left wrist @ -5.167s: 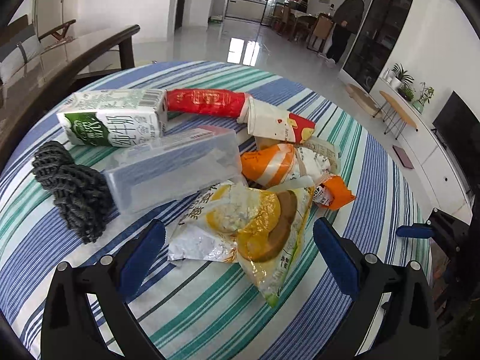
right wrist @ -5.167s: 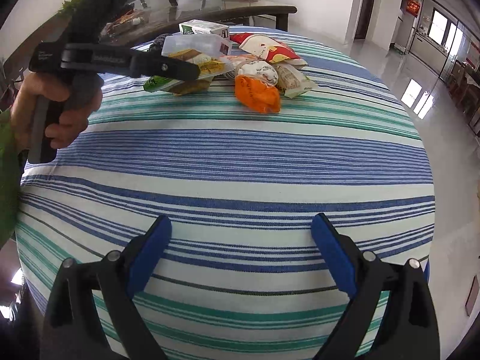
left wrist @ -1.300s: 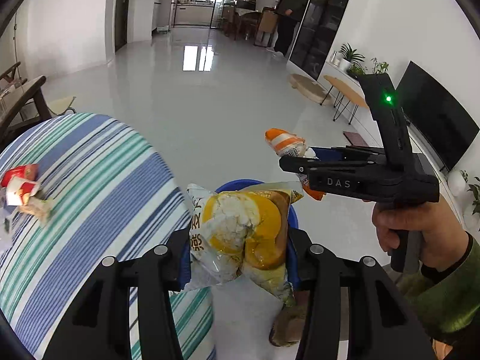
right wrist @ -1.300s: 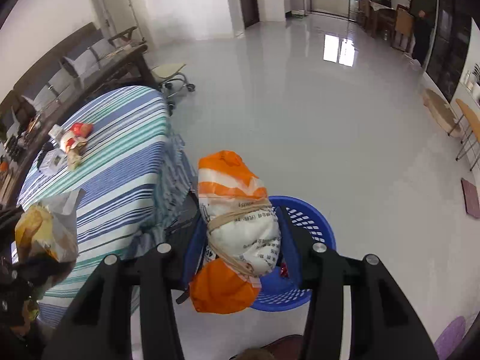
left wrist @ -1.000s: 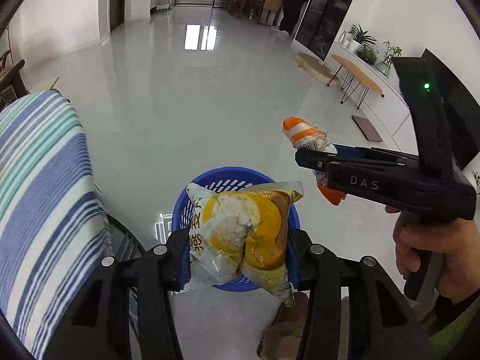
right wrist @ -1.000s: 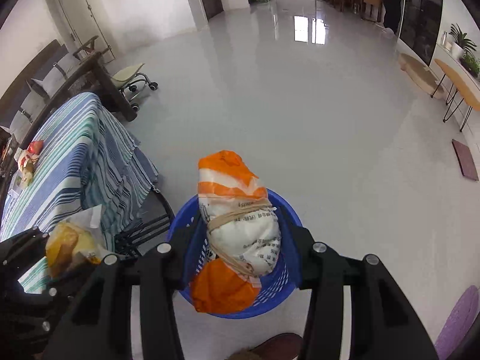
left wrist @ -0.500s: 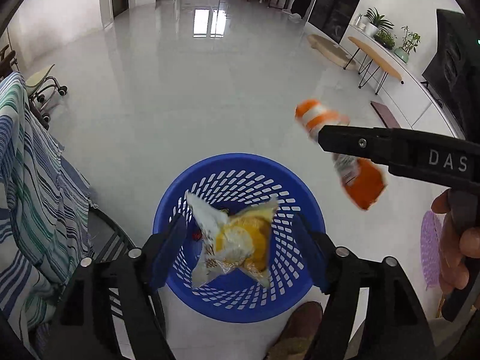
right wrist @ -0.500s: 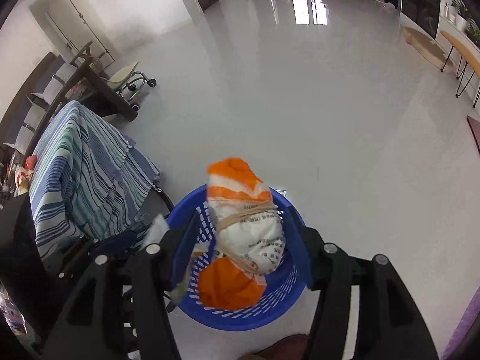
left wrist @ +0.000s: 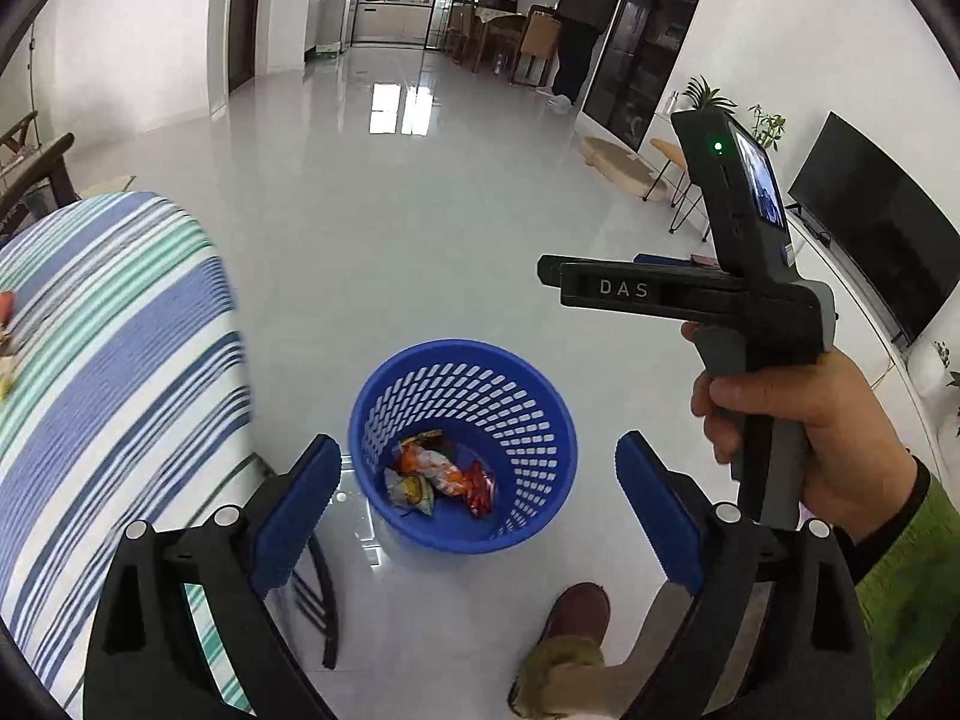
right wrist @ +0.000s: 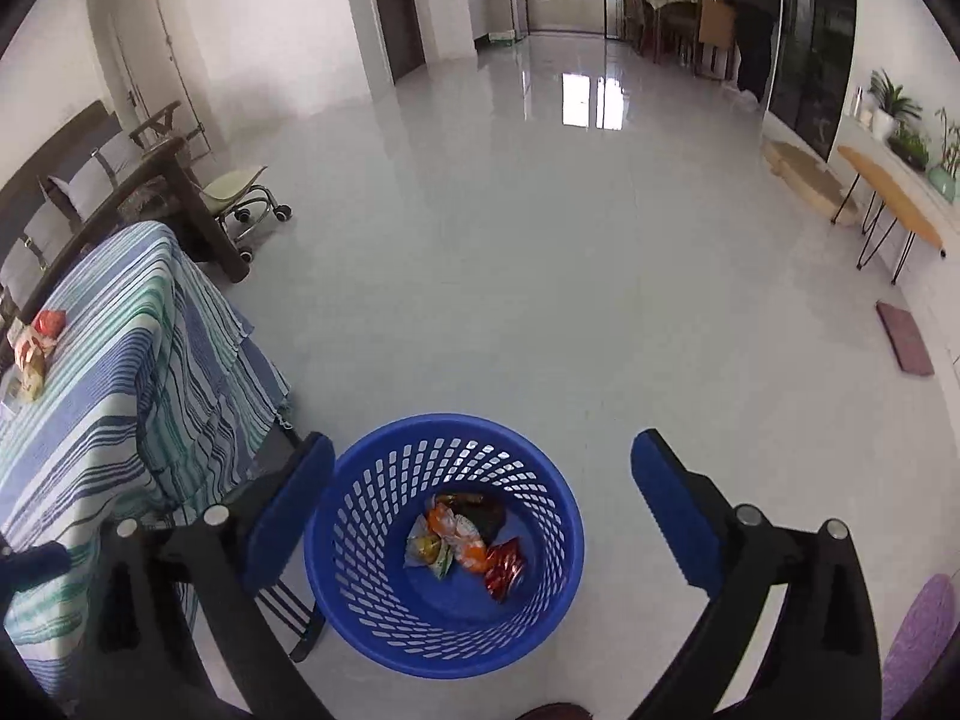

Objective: Collect trash
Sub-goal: 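Return to the table and grasp the black foam fruit nets with the left tool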

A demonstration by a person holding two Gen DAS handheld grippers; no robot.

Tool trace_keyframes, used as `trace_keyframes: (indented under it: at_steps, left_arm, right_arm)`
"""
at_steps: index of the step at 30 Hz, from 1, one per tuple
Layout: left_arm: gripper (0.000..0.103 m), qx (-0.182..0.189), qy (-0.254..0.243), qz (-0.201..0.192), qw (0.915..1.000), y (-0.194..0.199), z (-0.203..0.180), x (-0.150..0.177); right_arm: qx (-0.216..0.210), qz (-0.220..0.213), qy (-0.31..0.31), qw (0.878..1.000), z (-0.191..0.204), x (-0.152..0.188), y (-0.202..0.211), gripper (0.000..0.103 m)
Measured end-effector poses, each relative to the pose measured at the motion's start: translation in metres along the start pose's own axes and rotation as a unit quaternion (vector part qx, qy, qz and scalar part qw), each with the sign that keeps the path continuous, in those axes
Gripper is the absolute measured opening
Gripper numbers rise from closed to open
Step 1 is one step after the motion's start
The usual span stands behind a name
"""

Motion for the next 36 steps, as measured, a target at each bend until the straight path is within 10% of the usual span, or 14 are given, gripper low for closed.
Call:
trace_keyframes:
  at_steps: [7,20,25,36]
  left_arm:
    - [0.093,-0.119,0.048,-0.001,0.9917,0.08,0.096,0.063]
    - [0.095,-0.296,0.165,0.008,0.9409,0.179,0.283,0.146]
    - [0.095,-0.302,0.197,0.019,0.9326,0.184,0.322,0.165]
    - [0.095,-0.273,0.187,0.031,0.943,0.201,0.341,0.153]
  right_arm:
    - [-0.026,-0.046,0.092,0.994,0.099,0.043,0.031,0.097]
    - [-0.169,0.021,0.236,0.957,0.33,0.098,0.064,0.097]
    - [-0.154,0.049,0.252,0.954,0.383,0.097,0.032,0.097]
    - [-0.147,0.062,0.242,0.957,0.394,0.095,0.015,0.098]
Point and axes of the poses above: each gripper's, at about its wrist camera, not at the fingertips, and y roughly against the way its jaws point, z to its left, x to its underside, the point moved 1 cm from there along -y, roughly the way its jaws point, and after that the axes turned 4 degrees about -y, right-handed, at the moved point
